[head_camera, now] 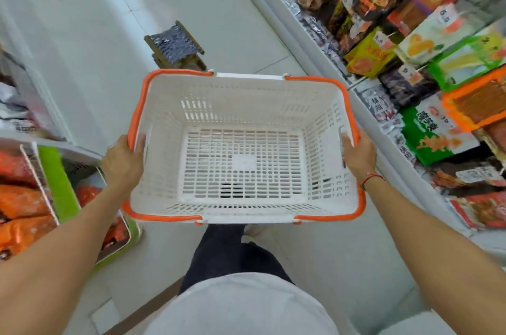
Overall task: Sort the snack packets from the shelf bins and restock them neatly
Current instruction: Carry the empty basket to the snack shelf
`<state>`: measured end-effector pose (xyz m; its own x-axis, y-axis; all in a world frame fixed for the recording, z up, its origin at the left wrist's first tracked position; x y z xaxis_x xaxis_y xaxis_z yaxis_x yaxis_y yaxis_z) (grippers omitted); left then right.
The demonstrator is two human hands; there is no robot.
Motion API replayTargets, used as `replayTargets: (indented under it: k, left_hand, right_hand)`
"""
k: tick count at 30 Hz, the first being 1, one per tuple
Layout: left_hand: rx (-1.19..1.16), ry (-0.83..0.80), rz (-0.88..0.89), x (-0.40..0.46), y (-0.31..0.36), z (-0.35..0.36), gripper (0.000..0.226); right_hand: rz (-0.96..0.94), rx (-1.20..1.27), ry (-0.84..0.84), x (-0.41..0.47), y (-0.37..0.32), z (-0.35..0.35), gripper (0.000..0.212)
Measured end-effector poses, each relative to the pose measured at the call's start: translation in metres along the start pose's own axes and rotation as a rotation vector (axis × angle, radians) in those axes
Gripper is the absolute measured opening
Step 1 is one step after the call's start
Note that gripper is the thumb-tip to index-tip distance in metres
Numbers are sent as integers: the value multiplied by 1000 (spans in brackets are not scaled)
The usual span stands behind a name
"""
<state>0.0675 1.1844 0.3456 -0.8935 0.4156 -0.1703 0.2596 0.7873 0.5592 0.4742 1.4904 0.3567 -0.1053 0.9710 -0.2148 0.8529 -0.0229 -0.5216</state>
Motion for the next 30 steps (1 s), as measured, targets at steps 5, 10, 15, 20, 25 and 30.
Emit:
replayTargets:
  k: [5, 10, 15, 20, 25, 30]
  left_hand:
    - [-70, 87, -185, 63, 13, 5, 48]
    - [-113, 182, -328, 117, 29, -6, 48]
    - [-148, 260, -473, 180, 40, -15, 49]
    - [-199, 364, -624, 246, 48, -20, 49]
    - [-256, 471, -749, 305, 59, -36, 48]
    - [-298, 613, -882, 359, 43, -46, 53]
  right_hand:
    - [-167, -67, -53, 116, -95, 38, 35]
    - [-319, -112, -135, 209, -205, 84, 33]
    - [-465, -172, -232, 290, -320, 138, 28]
    - [-604, -200, -330, 360, -441, 203, 27]
    - [-755, -227, -393, 403, -570, 262, 22]
    - [-937, -266, -452, 420, -698, 331, 21]
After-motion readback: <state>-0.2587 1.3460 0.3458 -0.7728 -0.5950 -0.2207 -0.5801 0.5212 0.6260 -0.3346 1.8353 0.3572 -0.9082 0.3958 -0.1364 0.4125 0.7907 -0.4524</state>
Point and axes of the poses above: each hand's wrist, its own x-axis towards the middle knuckle, its own z-axis out of the palm, y = z × x, the point moved 3 cm from there along x, towards the middle knuckle, and after that the axes turned 7 degrees about -x, right-handed, at the moved point
